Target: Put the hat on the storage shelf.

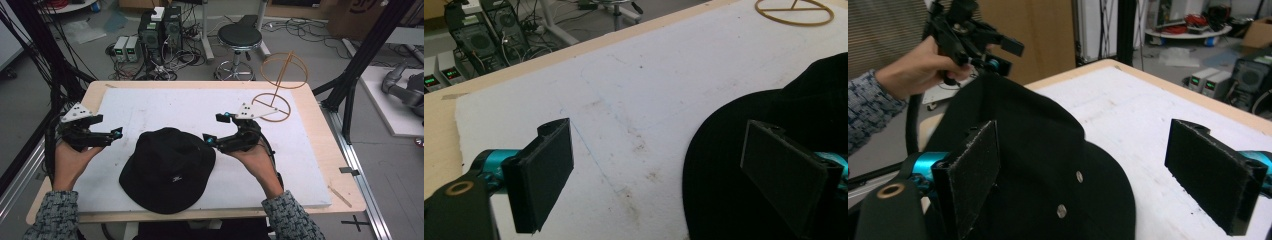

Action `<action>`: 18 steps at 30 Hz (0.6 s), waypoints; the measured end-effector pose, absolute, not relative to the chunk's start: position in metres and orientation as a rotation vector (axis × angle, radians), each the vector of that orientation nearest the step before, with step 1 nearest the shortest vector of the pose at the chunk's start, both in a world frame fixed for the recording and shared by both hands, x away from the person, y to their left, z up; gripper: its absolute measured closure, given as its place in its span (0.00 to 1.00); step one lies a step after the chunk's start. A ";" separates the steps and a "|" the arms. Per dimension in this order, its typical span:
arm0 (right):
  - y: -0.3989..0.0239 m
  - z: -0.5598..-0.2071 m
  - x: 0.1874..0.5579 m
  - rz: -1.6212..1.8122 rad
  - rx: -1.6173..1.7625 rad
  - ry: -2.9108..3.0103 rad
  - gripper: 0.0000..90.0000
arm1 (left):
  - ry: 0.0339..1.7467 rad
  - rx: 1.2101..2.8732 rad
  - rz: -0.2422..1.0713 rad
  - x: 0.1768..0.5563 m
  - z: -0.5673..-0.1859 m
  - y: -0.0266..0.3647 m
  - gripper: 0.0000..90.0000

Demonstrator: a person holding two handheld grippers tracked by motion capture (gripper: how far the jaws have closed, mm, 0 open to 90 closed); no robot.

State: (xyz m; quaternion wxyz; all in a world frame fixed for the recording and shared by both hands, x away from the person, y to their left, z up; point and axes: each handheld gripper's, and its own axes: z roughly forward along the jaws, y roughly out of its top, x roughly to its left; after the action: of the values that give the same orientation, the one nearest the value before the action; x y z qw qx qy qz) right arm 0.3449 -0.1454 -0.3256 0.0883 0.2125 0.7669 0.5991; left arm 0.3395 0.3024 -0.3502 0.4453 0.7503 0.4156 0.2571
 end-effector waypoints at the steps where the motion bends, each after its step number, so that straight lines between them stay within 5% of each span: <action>1: -0.145 -0.326 0.345 1.783 0.632 2.283 0.16 | 1.030 1.858 0.639 0.339 -0.350 0.302 0.15; 18: -0.090 -0.319 0.348 1.878 0.472 2.347 0.21 | 1.023 1.872 0.641 0.339 -0.351 0.300 0.15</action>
State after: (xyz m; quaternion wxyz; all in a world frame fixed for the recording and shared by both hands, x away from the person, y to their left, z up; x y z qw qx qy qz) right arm 0.3480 -0.0900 -0.3186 0.0495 0.1548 0.7704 0.6165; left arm 0.3387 0.2999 -0.3506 0.4414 0.7541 0.4122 0.2582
